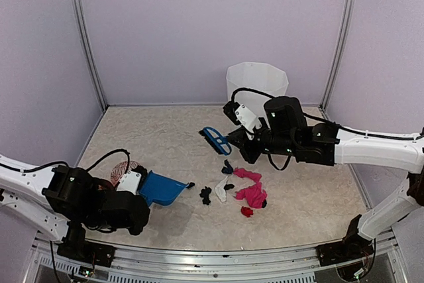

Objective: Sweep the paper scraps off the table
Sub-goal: Sweep the paper scraps at the center of the board.

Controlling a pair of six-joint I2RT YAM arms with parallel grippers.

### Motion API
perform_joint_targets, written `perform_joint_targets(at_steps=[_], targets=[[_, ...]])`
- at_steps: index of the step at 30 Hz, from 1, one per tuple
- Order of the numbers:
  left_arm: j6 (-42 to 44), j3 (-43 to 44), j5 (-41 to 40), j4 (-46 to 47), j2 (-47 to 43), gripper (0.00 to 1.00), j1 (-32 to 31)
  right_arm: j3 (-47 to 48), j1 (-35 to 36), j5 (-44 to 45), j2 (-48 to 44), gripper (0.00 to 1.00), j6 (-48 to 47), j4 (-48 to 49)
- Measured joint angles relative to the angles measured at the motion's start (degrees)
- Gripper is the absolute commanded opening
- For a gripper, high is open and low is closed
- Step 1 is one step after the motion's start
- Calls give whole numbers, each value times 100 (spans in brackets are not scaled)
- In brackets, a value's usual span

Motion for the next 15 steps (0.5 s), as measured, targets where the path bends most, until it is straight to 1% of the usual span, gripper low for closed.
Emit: perform_joint_targets(at_steps=[7,15], targets=[[-555,166,-498,-525,-197,0,-39,-59,87,-737,540,0,2050,973],[-688,348,-1008,-800,-452,0,-61,-179,254,-1276,1504,0,4068,2072]])
